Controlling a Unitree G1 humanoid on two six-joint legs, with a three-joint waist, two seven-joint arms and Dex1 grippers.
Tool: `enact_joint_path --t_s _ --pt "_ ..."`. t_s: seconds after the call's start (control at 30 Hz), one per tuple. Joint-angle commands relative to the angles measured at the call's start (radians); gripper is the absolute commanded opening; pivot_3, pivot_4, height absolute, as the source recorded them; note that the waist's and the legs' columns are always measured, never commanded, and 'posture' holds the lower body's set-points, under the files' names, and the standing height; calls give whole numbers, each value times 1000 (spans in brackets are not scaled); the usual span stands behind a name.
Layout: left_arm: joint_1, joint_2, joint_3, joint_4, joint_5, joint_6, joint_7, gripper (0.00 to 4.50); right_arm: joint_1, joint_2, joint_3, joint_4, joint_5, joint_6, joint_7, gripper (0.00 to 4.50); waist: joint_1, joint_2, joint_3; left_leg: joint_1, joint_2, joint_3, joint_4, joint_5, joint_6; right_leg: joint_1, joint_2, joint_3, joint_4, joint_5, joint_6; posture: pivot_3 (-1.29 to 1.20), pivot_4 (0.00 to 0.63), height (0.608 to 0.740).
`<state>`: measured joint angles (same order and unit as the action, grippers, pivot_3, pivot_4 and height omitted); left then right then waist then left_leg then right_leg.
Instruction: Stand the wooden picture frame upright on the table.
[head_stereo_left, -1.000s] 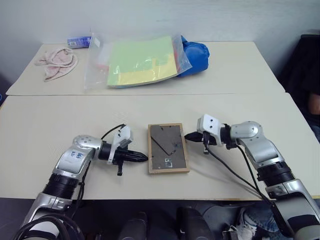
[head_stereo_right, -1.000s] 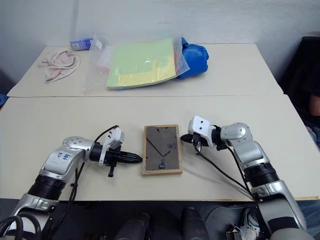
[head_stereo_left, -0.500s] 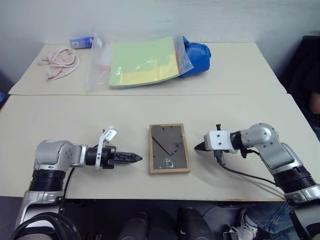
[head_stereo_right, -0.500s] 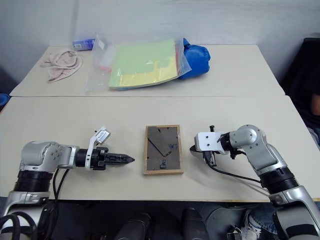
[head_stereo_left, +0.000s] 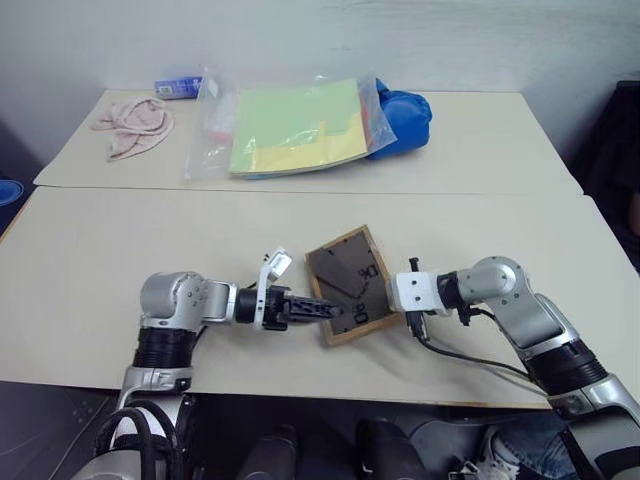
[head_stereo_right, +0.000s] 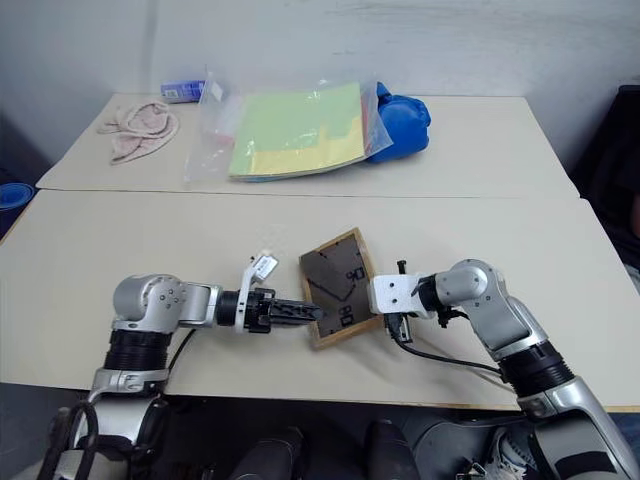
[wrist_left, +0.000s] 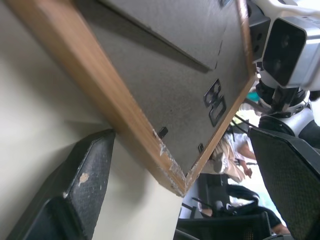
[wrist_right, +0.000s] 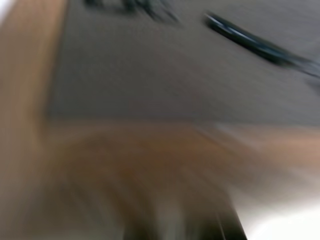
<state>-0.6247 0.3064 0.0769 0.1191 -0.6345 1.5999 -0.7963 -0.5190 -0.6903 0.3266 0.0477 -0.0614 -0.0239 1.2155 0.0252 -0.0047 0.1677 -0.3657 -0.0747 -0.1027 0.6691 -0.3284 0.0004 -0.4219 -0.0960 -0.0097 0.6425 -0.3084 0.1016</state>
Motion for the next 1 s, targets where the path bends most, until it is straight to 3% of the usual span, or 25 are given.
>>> enact_joint_path --t_s 0.03,0.2,0.37,0.7,0.97,1.0 --pt "-4 28 -9 25 -8 3 20 4484 19 -27 -3 -42 2 6 14 0 -2 0 0 0 0 0 0 0 0 0 0 0 0 0 0 0 150 740" --pt "34 175 -33 -19 -43 -5 -19 4484 2 -143 -38 -34 33 -2 107 0 -11 0 0 0 1 1 -1 0 0 -2 0 1 0 0 0 0 150 740" --pt "45 223 -50 -29 -80 6 -29 4484 -12 -190 -33 -22 45 -31 158 0 -28 0 0 0 2 1 -3 0 -1 -3 1 2 1 0 0 0 150 740" --pt "-10 106 -150 7 -57 -8 24 4484 -30 -73 42 -141 23 61 146 0 -1 0 0 -1 0 0 -1 0 -1 -4 0 2 1 0 0 0 150 740" --pt "-68 80 -125 68 -59 -23 25 4484 -17 -85 39 -168 15 85 137 0 4 0 0 -3 -1 -1 1 0 0 -4 0 1 1 0 0 0 150 740" --pt "-73 85 -115 79 -60 -30 21 4298 -16 -87 35 -166 15 86 133 0 1 0 0 -3 -1 -1 1 0 -1 -4 0 1 0 0 0 0 150 740"
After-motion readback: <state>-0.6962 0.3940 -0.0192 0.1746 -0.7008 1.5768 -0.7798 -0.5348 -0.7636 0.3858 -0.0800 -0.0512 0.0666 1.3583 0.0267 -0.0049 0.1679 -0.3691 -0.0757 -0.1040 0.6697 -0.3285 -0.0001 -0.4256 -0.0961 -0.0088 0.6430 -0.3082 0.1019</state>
